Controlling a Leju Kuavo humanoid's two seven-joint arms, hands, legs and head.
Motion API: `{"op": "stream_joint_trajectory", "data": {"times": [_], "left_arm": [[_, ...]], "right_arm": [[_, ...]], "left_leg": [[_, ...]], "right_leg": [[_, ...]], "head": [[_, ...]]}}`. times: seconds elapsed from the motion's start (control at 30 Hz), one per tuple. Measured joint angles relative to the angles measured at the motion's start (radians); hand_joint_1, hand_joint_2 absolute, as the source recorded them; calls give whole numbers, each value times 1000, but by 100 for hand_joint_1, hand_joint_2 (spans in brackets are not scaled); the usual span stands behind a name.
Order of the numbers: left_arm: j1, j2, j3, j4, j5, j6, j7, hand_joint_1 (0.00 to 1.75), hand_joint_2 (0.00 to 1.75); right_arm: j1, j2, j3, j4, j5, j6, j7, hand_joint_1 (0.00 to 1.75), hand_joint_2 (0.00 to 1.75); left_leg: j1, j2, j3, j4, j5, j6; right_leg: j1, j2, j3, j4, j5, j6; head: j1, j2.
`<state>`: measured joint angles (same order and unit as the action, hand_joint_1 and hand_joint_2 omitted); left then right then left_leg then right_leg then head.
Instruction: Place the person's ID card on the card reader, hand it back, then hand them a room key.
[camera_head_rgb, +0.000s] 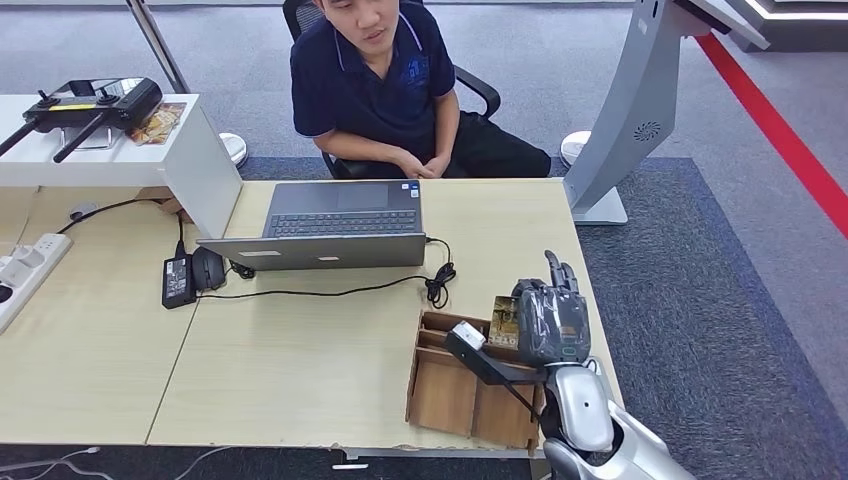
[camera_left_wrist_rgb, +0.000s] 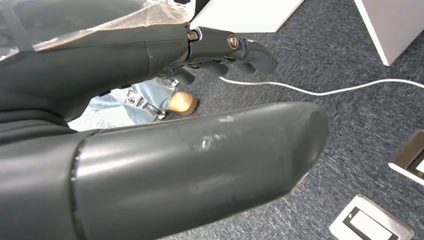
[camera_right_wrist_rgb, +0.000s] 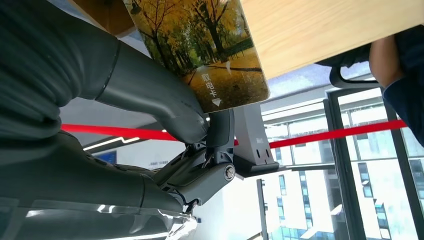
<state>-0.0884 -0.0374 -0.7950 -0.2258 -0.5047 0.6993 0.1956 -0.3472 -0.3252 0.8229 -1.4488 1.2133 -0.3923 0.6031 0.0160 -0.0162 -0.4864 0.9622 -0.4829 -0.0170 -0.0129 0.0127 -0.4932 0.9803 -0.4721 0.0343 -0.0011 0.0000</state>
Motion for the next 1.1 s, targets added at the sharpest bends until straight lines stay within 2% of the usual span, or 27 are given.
{"op": "stream_joint_trajectory", "data": {"times": [0.13,0.33,0.47,0.7,0.9,1.1], "left_arm": [[0,0,0,0,-5,0,0,0,0],[-1,-1,0,0,-10,0,0,0,0],[-2,-4,0,0,-12,0,0,0,0],[-4,-8,0,0,-17,0,2,0,0],[-7,-13,0,0,-22,-3,8,0,0],[-9,-16,0,0,-23,-7,11,0,0]], "right_arm": [[7,0,-10,0,24,-50,0,175,175],[25,7,-48,0,82,-212,2,175,175],[35,17,-78,-2,101,-283,1,175,175],[45,58,-149,-17,100,-299,-71,175,175],[51,124,-236,-24,74,-299,-205,175,175],[55,184,-309,-25,62,-299,-261,175,175]], "left_leg": [[0,0,0,0,0,0],[0,0,0,0,0,0],[0,0,0,0,0,0],[0,0,0,0,0,0],[0,0,0,0,0,0],[0,0,0,0,0,0]], "right_leg": [[0,0,0,0,0,0],[0,0,0,0,0,0],[0,0,0,0,0,0],[0,0,0,0,0,0],[0,0,0,0,0,0],[0,0,0,0,0,0]], "head": [[0,0],[0,0],[0,0],[0,0],[0,0],[0,0]]}}
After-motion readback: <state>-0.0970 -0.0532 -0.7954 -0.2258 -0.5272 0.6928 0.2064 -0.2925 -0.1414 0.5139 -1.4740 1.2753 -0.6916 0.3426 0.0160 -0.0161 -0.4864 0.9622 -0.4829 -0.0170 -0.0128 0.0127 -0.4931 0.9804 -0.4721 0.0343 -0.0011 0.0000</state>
